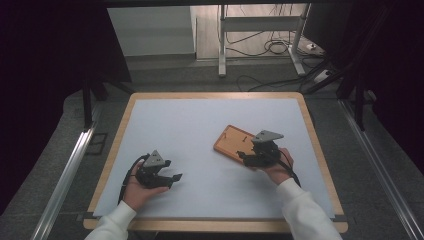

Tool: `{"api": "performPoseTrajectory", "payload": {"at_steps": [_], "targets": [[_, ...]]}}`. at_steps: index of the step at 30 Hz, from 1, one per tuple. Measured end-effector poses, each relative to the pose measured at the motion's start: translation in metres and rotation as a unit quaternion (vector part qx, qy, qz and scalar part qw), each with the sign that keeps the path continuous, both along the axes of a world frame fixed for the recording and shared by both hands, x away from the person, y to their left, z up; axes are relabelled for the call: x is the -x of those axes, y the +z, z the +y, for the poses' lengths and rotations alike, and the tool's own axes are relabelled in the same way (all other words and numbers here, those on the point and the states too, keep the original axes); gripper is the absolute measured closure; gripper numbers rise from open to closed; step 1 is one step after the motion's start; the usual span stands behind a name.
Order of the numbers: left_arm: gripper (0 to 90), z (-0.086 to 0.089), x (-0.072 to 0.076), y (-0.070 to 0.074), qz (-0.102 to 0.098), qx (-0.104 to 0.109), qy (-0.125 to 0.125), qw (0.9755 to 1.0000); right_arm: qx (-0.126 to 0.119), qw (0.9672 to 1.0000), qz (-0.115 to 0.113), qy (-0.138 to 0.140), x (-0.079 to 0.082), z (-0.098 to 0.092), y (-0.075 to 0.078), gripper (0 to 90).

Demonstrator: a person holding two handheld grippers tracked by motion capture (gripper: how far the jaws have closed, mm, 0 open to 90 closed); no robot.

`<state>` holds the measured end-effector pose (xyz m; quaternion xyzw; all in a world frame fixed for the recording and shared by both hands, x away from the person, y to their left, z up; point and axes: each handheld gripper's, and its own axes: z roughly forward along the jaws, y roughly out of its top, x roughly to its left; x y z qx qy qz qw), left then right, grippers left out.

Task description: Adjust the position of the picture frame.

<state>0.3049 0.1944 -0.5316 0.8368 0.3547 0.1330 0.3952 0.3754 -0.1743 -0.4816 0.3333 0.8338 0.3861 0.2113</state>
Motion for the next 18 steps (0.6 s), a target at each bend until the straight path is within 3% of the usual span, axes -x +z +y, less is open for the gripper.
{"api": "performPoseTrajectory", "payload": {"at_steps": [18], "targets": [[29.8,0.001,-0.001,0.000,0.000,0.001,-0.003,1.0000,0.004,0.9996,0.020,0.021,-0.046,0.045,-0.013,45.3]]}}
